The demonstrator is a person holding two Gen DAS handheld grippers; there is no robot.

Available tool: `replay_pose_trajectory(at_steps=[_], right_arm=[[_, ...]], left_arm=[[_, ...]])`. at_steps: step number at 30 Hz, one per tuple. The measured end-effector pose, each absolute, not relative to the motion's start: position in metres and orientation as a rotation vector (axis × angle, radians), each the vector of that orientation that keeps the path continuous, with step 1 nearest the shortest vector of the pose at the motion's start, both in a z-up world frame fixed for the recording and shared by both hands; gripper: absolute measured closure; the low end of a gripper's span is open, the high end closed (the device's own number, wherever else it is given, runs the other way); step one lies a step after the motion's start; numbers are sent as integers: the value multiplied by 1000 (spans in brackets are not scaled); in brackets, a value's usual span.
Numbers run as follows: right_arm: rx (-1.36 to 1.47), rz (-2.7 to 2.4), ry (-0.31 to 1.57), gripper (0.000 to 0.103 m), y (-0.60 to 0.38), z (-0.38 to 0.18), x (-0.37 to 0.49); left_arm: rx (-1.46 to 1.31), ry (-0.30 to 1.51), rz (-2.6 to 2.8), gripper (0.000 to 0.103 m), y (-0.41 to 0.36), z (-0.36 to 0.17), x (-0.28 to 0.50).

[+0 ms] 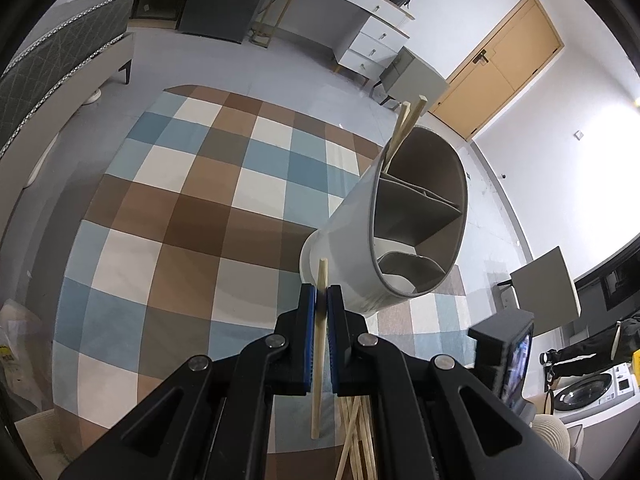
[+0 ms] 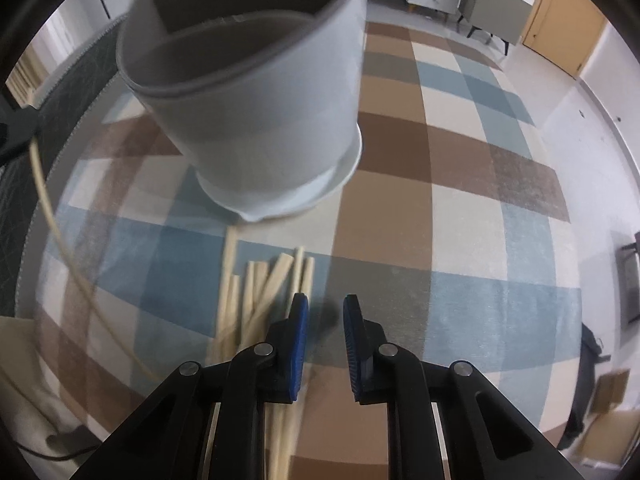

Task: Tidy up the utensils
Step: 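Close the right gripper on another chopstick while the left gripper holds its chopstick, then lift both held chopsticks and lower them into the utensil holder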

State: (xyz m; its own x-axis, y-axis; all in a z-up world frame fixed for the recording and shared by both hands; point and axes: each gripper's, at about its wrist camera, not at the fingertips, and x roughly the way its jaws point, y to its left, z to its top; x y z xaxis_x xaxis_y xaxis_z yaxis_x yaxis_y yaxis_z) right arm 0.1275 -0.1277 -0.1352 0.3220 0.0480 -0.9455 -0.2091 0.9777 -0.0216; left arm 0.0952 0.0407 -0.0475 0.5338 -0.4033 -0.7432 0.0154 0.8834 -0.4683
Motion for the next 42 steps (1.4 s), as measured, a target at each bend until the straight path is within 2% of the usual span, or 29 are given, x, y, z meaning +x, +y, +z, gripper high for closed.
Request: replay_pose_trajectory(at_steps=[11, 13, 15, 18, 22, 29, 42], right_arm=[[-188, 200, 1216, 86, -119, -141, 141], [-180, 200, 1199, 88, -117, -140, 140], [-165, 204, 1185, 99, -120, -142, 144], [-83, 214, 1168, 100, -131, -140, 147], [-5, 206, 1064, 100, -149, -116, 137], [69, 247, 745, 100, -166, -37, 81], [66, 300, 573, 100, -160, 1, 40]], left_arm=[[-421, 1004, -244, 102, 40, -54, 98], [-415, 1006, -238, 101, 40, -55, 99], [-407, 1012, -239, 101, 39, -57, 100], [-383, 1012, -238, 101, 36, -56, 99], [-338, 992, -249, 101, 26, -51, 93], [-246, 916, -312, 102, 6, -28, 61], [-144, 858, -302, 102, -9, 0, 24]])
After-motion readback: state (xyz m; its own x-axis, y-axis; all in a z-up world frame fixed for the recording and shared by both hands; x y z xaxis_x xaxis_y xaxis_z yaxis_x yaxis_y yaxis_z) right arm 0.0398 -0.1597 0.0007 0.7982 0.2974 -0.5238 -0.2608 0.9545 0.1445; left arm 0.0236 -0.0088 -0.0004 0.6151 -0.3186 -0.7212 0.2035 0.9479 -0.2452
